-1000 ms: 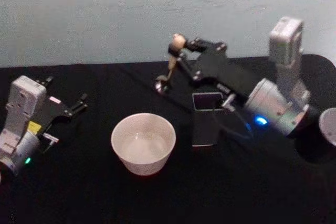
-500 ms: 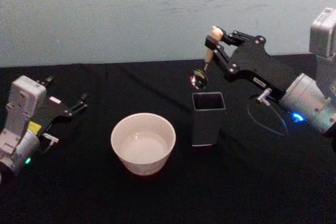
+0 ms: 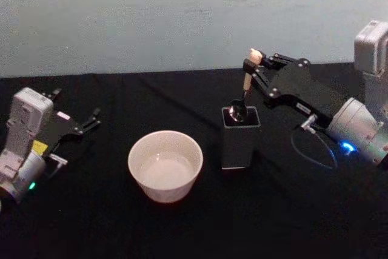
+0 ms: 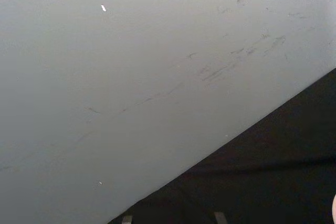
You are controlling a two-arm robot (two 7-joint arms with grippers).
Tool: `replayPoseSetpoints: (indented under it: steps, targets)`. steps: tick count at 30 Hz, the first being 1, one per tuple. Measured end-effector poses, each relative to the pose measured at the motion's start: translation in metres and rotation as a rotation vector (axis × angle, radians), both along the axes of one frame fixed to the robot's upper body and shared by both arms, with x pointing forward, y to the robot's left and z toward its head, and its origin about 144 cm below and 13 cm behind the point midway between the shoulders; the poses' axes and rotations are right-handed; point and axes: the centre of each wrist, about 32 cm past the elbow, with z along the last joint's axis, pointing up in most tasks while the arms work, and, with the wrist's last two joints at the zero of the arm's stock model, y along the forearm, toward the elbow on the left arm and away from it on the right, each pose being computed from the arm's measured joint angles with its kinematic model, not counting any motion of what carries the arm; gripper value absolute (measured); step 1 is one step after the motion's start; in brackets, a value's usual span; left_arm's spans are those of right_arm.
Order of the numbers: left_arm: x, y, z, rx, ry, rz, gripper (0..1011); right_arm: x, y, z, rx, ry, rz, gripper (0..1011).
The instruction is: Pick up the stirring spoon with one hand, stir inside the cup, then place it back in its original position.
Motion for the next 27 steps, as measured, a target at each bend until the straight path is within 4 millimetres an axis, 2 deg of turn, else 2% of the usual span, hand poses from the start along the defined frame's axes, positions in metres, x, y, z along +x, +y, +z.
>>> replayPoseSetpoints:
  steps: [27]
  targets:
    - [0.000,0.000,0.000,0.000,0.000,0.000,1001,-0.006,0.015,-0.032,0.050,0.247,-0.109,211]
